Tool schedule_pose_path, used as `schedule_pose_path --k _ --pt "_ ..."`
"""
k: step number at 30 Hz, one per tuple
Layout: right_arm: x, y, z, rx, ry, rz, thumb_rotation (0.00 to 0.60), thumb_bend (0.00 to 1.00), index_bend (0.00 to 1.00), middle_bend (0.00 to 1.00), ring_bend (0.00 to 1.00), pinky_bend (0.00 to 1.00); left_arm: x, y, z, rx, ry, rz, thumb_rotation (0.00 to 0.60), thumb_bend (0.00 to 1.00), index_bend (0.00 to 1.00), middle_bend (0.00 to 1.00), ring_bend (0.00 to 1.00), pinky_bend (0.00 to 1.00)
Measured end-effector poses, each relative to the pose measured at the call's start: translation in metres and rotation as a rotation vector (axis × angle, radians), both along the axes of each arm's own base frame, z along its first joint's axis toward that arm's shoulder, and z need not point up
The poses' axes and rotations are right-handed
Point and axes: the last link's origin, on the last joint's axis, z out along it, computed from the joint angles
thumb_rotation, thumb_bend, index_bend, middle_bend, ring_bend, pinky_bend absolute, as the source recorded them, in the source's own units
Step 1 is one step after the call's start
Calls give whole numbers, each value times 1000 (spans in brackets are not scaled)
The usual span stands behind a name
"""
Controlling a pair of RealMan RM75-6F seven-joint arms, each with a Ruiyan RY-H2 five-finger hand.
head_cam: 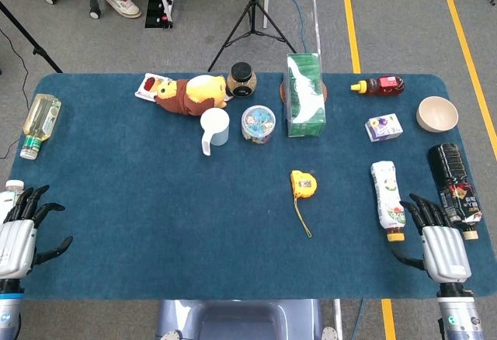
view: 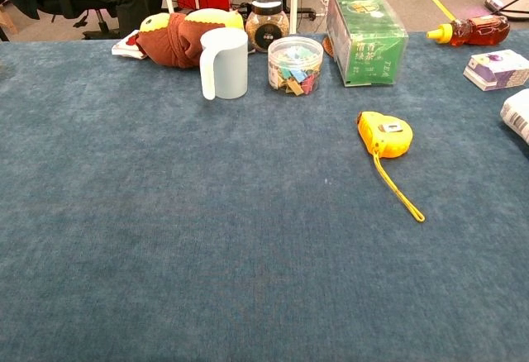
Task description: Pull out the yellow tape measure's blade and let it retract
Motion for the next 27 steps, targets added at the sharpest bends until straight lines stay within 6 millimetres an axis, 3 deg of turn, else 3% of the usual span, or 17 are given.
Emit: schedule_pose_path --k 11,19,27 --pt "29 -47 -19 32 -58 99 594 140 189 196 215 183 4 18 -1 -28 5 -26 600 188 395 148 78 180" --pt "60 -86 -38 83 -89 172 596 87 410 408 392 312 6 28 1 -29 15 -38 600 189 414 149 79 180" --pt "85 -119 -61 187 -98 179 597 74 403 409 407 352 9 34 2 -24 24 -49 600 188 417 149 80 180"
